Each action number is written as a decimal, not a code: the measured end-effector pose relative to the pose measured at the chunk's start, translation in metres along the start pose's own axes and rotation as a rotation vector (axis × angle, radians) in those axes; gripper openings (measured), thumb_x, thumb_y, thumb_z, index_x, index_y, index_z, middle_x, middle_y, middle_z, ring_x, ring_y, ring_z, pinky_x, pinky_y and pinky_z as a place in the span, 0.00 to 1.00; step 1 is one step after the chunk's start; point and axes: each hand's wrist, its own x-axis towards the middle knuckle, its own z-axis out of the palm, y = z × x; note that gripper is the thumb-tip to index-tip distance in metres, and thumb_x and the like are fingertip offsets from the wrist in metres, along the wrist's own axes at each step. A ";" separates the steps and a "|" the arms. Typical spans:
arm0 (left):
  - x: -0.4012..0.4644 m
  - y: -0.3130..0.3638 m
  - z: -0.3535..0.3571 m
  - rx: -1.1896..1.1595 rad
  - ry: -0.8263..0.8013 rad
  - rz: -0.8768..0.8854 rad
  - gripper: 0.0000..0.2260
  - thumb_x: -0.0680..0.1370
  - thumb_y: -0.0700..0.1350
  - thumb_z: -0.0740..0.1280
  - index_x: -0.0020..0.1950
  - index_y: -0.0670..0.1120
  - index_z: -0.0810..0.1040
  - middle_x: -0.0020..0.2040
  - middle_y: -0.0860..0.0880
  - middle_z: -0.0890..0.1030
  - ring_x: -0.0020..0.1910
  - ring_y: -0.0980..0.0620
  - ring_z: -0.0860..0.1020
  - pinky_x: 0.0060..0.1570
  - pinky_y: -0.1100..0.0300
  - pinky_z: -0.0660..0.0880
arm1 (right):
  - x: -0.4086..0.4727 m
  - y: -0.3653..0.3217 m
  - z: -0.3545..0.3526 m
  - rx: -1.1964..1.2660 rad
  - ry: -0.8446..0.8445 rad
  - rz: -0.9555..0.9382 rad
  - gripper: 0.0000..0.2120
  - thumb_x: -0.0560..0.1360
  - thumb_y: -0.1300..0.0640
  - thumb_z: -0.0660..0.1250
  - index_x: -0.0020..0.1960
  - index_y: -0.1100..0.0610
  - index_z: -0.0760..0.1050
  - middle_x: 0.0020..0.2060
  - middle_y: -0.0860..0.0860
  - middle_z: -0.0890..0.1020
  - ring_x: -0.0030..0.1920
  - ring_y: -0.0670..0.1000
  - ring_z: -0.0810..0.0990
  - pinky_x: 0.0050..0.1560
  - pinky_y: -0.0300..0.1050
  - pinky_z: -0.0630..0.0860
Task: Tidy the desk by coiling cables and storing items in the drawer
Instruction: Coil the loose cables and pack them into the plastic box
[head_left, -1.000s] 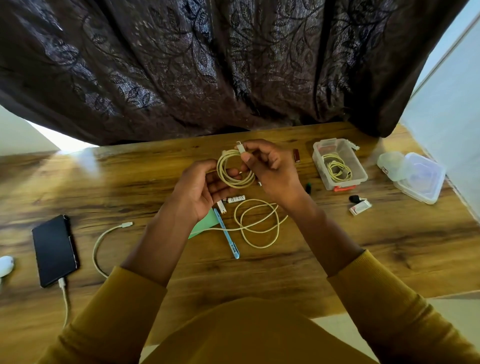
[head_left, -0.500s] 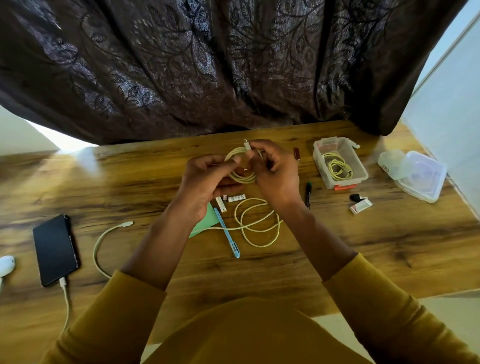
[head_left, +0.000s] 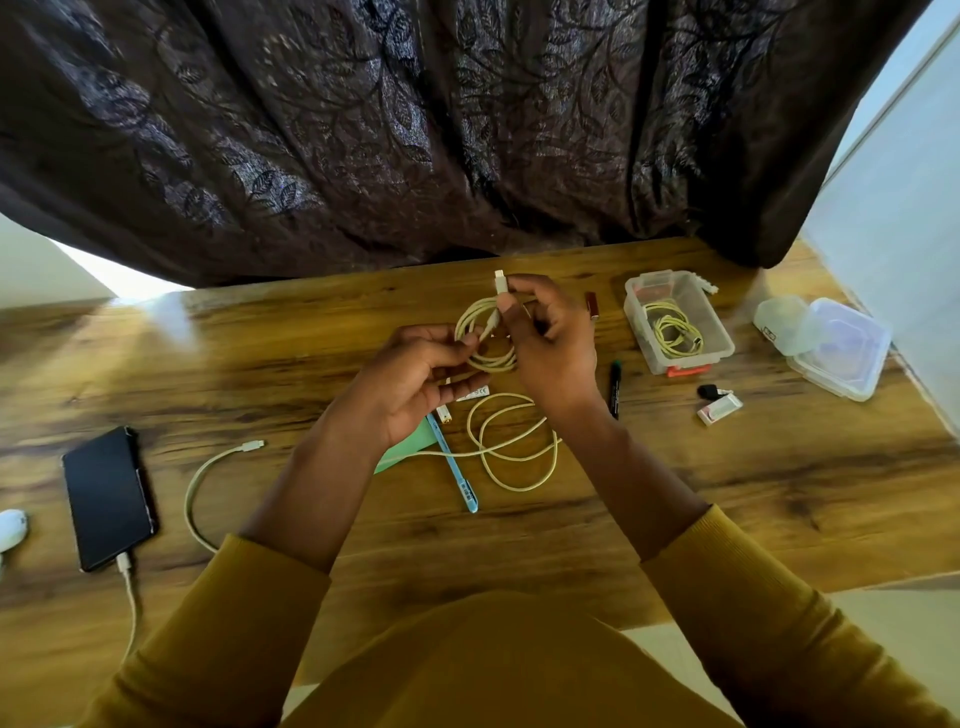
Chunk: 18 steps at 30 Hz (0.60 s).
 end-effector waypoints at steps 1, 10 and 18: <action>0.000 0.000 -0.001 -0.009 -0.030 0.000 0.08 0.82 0.35 0.65 0.57 0.39 0.83 0.50 0.43 0.86 0.57 0.44 0.83 0.62 0.46 0.81 | 0.001 0.001 0.000 0.019 0.005 0.024 0.08 0.84 0.59 0.66 0.61 0.58 0.80 0.41 0.50 0.86 0.38 0.48 0.85 0.35 0.43 0.79; -0.005 -0.001 -0.003 -0.168 -0.181 0.003 0.10 0.71 0.32 0.68 0.48 0.42 0.82 0.48 0.44 0.83 0.54 0.43 0.83 0.68 0.38 0.76 | -0.001 0.002 0.004 0.106 0.003 0.165 0.07 0.83 0.61 0.67 0.60 0.60 0.80 0.37 0.53 0.86 0.37 0.49 0.85 0.37 0.47 0.81; 0.002 -0.006 0.009 0.179 0.240 0.264 0.08 0.80 0.44 0.73 0.51 0.38 0.84 0.44 0.42 0.87 0.44 0.47 0.88 0.46 0.50 0.85 | -0.002 0.000 0.003 0.010 0.035 0.099 0.07 0.82 0.59 0.68 0.60 0.54 0.80 0.38 0.52 0.86 0.38 0.53 0.86 0.37 0.54 0.83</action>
